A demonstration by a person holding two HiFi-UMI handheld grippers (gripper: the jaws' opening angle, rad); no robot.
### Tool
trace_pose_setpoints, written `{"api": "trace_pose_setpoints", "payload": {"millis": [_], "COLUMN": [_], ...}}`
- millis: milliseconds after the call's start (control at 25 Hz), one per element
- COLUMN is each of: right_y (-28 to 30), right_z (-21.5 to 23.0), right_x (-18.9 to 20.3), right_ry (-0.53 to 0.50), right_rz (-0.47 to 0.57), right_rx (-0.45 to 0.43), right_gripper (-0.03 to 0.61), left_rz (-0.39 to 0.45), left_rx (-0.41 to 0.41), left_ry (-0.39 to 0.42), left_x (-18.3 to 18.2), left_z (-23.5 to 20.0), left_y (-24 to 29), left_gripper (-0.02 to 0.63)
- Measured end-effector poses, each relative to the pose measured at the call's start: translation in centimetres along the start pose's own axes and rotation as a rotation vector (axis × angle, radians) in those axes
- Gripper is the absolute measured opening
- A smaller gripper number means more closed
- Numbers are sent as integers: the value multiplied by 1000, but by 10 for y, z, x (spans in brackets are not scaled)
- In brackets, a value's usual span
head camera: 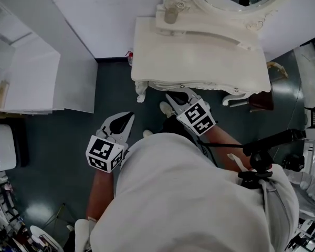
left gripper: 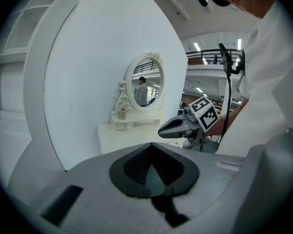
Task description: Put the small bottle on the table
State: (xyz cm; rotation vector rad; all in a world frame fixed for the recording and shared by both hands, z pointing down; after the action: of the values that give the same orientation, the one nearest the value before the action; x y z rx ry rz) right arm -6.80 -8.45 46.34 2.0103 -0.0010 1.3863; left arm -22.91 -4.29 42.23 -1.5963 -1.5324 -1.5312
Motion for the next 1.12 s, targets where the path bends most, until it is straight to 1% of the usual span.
{"api": "trace_pose_setpoints", "payload": {"millis": [160, 360, 480, 640, 1120], "right_y": [4, 9, 4, -3, -3], "right_z": [-2, 15, 22, 28, 43], "right_x": [0, -3, 10, 29, 31], "right_ry": [-4, 9, 11, 10, 31], "right_rz": [-14, -28, -32, -37, -59], "right_rx": [-11, -30, -17, -6, 40], "right_gripper": [0, 0, 0, 0, 0], "left_rz": [-4, -31, -46, -47, -69], "left_rx": [2, 4, 23, 38, 106], "left_ry": [-12, -33, -31, -18, -6], "left_x": [3, -9, -5, 5, -7], "left_z": [-5, -11, -6, 1, -12], "left_y": [2, 16, 30, 49, 67], "left_gripper": [3, 3, 3, 3, 3]}}
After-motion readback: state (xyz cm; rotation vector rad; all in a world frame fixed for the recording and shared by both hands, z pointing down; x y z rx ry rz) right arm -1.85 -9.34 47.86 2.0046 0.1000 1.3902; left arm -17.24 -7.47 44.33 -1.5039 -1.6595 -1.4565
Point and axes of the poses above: the fingertips, and each gripper's own axes: y forward along the fingers, z to its right, x out of its underside, the point moved 3 cm from there along -y, backward along the fingers, and after that the axes turned 11 degrees about x, right-handed, at the moved point
